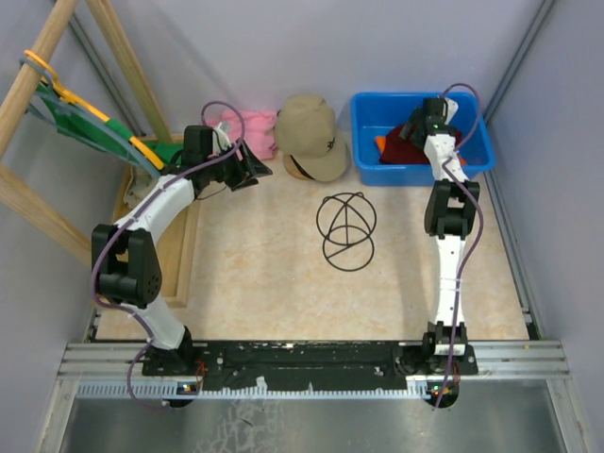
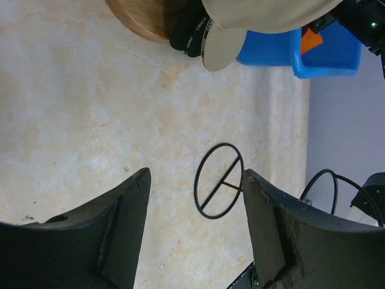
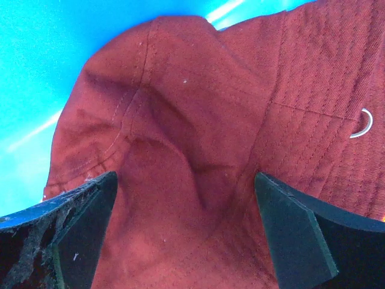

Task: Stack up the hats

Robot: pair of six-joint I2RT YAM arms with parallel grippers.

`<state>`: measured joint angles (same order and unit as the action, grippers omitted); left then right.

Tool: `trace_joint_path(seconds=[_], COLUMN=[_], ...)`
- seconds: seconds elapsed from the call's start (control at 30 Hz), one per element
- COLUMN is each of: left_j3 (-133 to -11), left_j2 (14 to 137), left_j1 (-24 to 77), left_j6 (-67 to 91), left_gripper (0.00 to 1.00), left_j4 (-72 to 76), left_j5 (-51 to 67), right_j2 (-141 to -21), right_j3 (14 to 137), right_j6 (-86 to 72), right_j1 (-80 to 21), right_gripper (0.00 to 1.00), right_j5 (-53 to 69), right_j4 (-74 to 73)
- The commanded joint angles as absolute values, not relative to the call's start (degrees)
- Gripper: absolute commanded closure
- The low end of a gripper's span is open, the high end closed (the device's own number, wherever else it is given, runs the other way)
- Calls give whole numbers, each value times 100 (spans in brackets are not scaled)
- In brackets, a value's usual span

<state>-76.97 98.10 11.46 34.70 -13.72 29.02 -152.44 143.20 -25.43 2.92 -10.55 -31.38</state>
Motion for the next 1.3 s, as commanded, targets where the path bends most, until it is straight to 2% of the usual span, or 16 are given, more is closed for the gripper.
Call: trace_joint_path(seconds=[0.0, 0.1, 0.13, 0.2, 0.27, 0.37, 0.5, 0.8, 1.13, 1.27], left_j3=[-7881, -7901, -7909, -7925, -7956, -8037, -8241, -9056, -9097, -9021], left_j2=[9889, 9894, 9901, 9905, 9905, 9904, 9933, 9850, 9446, 9279], left_j1=[1107, 1107, 1107, 1107, 1107, 1107, 1110, 1129, 1301, 1353], left_j6=[3471, 3496, 3502, 3512, 3518, 3503, 3491, 3125, 3200, 3212], left_gripper=[32, 32, 32, 32, 32, 32, 32, 33, 32, 32], left_j4=[-1408, -1445, -1462, -1505, -1556, -1619, -1696, -2053, -1461, -1425], left_j5=[2785, 2728, 2717, 2700, 2696, 2664, 2711, 2867, 3281, 3351], right_j2=[-15594, -15802, -15837, -15886, -15906, -15802, -15355, -13506, -12597, -12410], right_j3=[14709, 14745, 14729, 14707, 14724, 14808, 14868, 14359, 14137, 13696], right_j6=[-2482, -2490, -2488, -2462, -2505, -2535, -2461, -2993, -3158, -2977], right_j1=[342, 366, 377, 388, 388, 376, 346, 355, 396, 409], right_gripper=[4, 8, 15, 36, 70, 100, 100, 100, 100, 100], right_j5=[-1269, -1243, -1283, -1349, -1397, -1365, -1214, -88, 398, 306], right_j4=[-2491, -2563, -2606, -2630, -2634, -2615, -2635, -2177, -2479, -2590])
